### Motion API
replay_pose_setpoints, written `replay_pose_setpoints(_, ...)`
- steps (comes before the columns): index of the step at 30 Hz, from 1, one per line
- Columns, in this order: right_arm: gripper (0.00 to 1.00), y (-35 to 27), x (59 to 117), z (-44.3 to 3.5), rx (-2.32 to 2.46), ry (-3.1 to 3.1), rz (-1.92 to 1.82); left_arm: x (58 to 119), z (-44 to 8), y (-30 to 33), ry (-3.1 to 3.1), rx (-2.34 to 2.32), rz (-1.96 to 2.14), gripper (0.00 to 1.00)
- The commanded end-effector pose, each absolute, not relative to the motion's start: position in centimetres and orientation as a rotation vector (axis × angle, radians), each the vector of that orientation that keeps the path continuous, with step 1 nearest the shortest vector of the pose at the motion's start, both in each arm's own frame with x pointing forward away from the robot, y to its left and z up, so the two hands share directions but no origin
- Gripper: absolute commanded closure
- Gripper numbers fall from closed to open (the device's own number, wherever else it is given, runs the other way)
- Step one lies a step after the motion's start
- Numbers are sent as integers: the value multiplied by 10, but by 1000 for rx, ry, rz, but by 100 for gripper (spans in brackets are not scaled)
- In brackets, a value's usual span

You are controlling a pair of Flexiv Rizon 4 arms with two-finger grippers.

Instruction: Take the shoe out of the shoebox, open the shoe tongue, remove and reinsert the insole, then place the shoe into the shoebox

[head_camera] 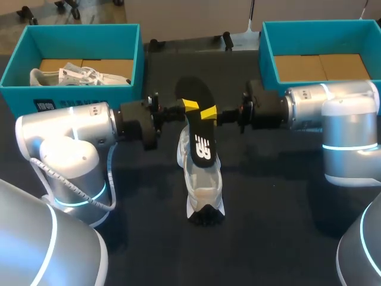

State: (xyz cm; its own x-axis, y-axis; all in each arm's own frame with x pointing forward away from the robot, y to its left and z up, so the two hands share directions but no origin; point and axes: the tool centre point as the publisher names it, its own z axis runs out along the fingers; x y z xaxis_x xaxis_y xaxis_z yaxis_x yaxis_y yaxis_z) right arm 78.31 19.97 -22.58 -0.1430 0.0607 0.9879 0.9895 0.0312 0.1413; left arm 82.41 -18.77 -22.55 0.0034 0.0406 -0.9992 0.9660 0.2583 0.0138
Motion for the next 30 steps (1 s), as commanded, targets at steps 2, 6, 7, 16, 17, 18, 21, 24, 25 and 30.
replay_pose_setpoints(2, 0, 177, 781, -210, -1194, -1492, -1317, 817, -224, -178, 1350, 1053, -987, 100)
replay_pose_setpoints(6, 0, 154, 782, -194, -1211, -1651, -1372, 811, -223, -164, 1385, 1054, -1019, 100)
replay_pose_setpoints(7, 0, 145, 782, -187, -1217, -1708, -1388, 808, -222, -159, 1393, 1055, -1031, 100)
replay_pose_setpoints(16, 0, 111, 781, -156, -1149, -1963, -1477, 779, -207, -138, 1447, 1061, -1175, 100)
replay_pose_setpoints(17, 0, 111, 781, -156, -1149, -1963, -1477, 774, -205, -135, 1467, 1070, -1178, 100)
replay_pose_setpoints(18, 0, 111, 781, -156, -1149, -1963, -1477, 773, -204, -135, 1471, 1078, -1176, 100)
replay_pose_setpoints(21, 0, 111, 781, -156, -1149, -1963, -1477, 766, -200, -130, 1491, 1142, -1087, 100)
replay_pose_setpoints(24, 0, 111, 781, -156, -1149, -1963, -1477, 766, -200, -130, 1491, 1142, -1087, 100)
replay_pose_setpoints(25, 0, 111, 781, -156, -1149, -1963, -1477, 766, -200, -130, 1491, 1142, -1087, 100)
replay_pose_setpoints(30, 0, 111, 781, -156, -1149, -1963, -1477, 766, -200, -130, 1491, 1142, -1087, 100)
